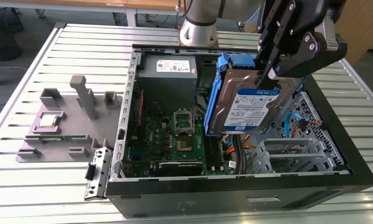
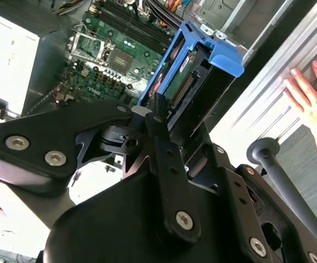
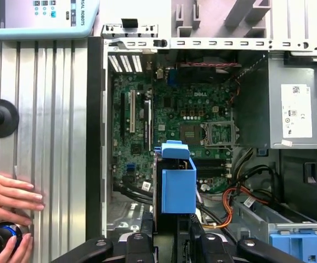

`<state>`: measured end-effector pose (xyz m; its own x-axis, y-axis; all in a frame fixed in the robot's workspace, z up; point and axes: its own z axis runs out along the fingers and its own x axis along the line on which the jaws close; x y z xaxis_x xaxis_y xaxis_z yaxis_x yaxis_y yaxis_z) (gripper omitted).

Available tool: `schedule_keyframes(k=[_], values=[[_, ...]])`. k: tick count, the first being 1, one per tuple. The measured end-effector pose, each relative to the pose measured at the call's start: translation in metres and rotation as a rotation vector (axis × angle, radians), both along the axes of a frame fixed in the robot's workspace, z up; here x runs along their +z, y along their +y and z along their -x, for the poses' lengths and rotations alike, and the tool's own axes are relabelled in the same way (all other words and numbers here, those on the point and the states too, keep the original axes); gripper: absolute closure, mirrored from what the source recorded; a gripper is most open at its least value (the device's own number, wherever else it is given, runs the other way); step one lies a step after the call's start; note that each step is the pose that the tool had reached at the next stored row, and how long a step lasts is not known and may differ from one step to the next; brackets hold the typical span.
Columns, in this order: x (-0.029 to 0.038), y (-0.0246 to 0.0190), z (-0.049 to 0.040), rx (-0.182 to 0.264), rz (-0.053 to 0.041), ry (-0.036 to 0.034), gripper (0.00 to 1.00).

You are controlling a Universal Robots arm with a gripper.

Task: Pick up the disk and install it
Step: 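Pick up the disk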

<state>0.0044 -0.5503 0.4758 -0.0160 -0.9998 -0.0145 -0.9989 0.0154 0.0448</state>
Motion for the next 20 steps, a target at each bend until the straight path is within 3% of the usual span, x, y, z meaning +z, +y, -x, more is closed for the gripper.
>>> schedule_keyframes(k=[3,6,13,20], values=[[0.0001,-0.0068,-0.0005,0.0,-0.0004,0.0,0.65],[0.0001,-0.0104,-0.0007,0.0,-0.0006,0.0,0.65],[0.0,-0.0109,-0.0055,0.0,-0.0007,0.0,0.65],[-0.0001,-0.0109,-0.0205,0.0,-0.0006,0.0004,0.65]])
